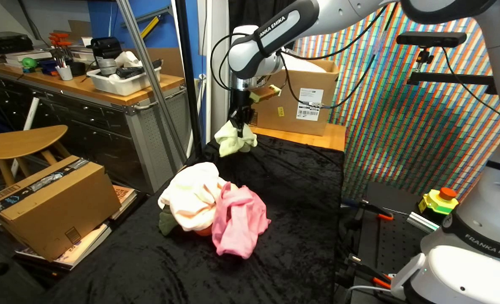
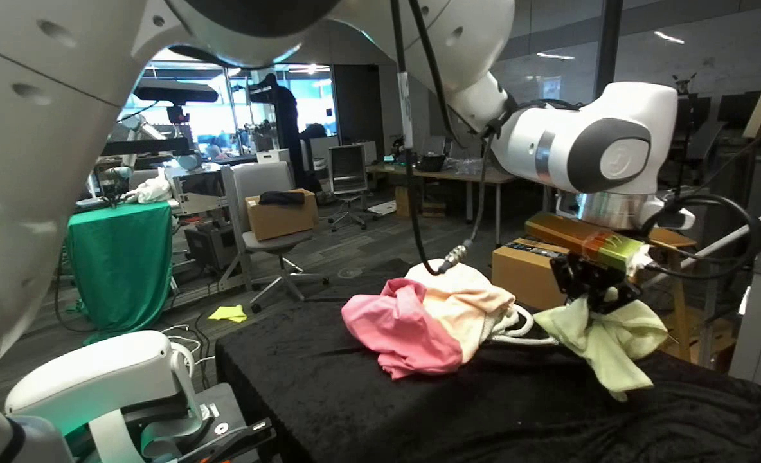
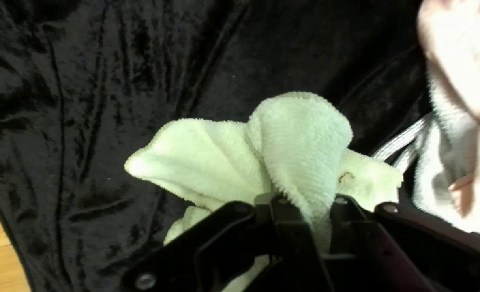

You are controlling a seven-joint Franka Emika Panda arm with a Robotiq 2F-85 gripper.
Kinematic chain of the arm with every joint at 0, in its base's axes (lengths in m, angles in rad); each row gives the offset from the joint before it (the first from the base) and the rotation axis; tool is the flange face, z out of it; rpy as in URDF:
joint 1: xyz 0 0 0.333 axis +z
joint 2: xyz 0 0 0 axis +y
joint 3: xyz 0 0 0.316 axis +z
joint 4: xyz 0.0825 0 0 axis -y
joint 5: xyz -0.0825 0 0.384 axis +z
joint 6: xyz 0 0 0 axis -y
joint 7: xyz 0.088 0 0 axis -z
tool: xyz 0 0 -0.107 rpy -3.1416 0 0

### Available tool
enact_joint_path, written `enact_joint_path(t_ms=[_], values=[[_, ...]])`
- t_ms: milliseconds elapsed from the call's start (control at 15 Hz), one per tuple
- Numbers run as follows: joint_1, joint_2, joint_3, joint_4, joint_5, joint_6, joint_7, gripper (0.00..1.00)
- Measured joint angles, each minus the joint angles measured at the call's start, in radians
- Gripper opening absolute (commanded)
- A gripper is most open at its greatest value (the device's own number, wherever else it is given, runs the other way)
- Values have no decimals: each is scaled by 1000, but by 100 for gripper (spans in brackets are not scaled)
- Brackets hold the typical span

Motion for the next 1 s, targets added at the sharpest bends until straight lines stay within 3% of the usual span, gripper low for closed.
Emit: enact_joint_path(t_ms=[533, 1000], values=[[143, -310, 83, -348, -44, 47, -43, 13], [276, -442, 140, -477, -108, 151, 24, 15]])
